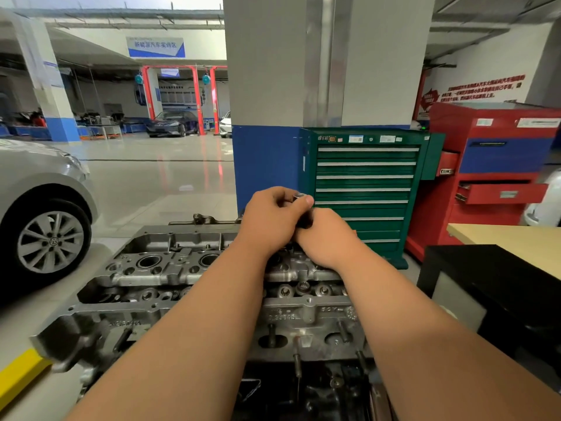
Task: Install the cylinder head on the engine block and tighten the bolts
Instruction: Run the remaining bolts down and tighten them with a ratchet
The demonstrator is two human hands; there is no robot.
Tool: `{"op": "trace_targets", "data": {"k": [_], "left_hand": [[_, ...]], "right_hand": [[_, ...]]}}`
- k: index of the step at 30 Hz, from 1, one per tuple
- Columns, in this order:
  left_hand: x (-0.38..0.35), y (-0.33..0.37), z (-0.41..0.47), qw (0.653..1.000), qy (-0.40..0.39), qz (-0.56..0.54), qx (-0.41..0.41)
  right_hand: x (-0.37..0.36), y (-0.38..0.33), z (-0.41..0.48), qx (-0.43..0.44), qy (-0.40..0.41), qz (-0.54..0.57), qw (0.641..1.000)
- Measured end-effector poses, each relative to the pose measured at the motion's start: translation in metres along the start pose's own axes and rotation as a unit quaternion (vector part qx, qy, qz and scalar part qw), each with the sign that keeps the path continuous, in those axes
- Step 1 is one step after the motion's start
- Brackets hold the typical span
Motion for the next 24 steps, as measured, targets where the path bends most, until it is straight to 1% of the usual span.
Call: {"op": "trace_targets", "data": {"k": [3,6,8,11,14,17,20,22,24], "left_hand": [[-0.0074,-0.0013,0.0006,1.0,-0.019,-0.01,0.003],[-0.0082,-0.0038,0.0006,1.0,0.006,0.025,-0.001],[-0.0022,-0.003,0.0011,0.999,0.025,0.023,-0.008],[-0.001,-0.0001,0.0001,1.0,-0.001,-0.005,-0.008],[-0.0066,-0.0006,-0.001,1.0,-0.02,-0.019,0.005],[-0.0073,-0.0013,-0.0017,1.0,-0.006,0.021,0.007],[-0.0006,0.0008,-0.002,1.0,0.013,0.011,0.0],[-0.0011,0.0018,-0.0025,1.0,-0.005,-0.003,0.0],[-0.0057,0.0011,-0.0035,0.999,-0.03,-0.02,0.012]], "right_hand": [[0.0023,0.0004,0.0022,-0.001,0.026,-0.024,0.999],[0.004,0.0035,0.0029,-0.042,0.052,-0.058,0.996],[0.0014,0.0038,0.0022,-0.044,0.033,-0.046,0.997],[-0.001,-0.0011,-0.0001,-0.005,-0.004,-0.034,0.999],[0.0014,0.001,0.0024,-0.014,0.018,-0.042,0.999],[0.0009,0.0015,0.003,-0.041,0.033,-0.077,0.996],[-0.0004,-0.0007,0.0005,-0.03,0.011,-0.028,0.999],[0.001,-0.0029,-0.0017,-0.005,-0.001,0.001,1.0],[0.0029,-0.003,-0.002,0.003,0.009,0.003,1.0]]}}
Point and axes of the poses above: each hand's wrist, its own z-axis towards the middle knuckle, its own x-axis out of the back of the hand, y = z × x, the point moved 7 cm from there along z, towards the middle knuckle, and after that the axes turned 8 degrees about -z, right-handed, at the moved point
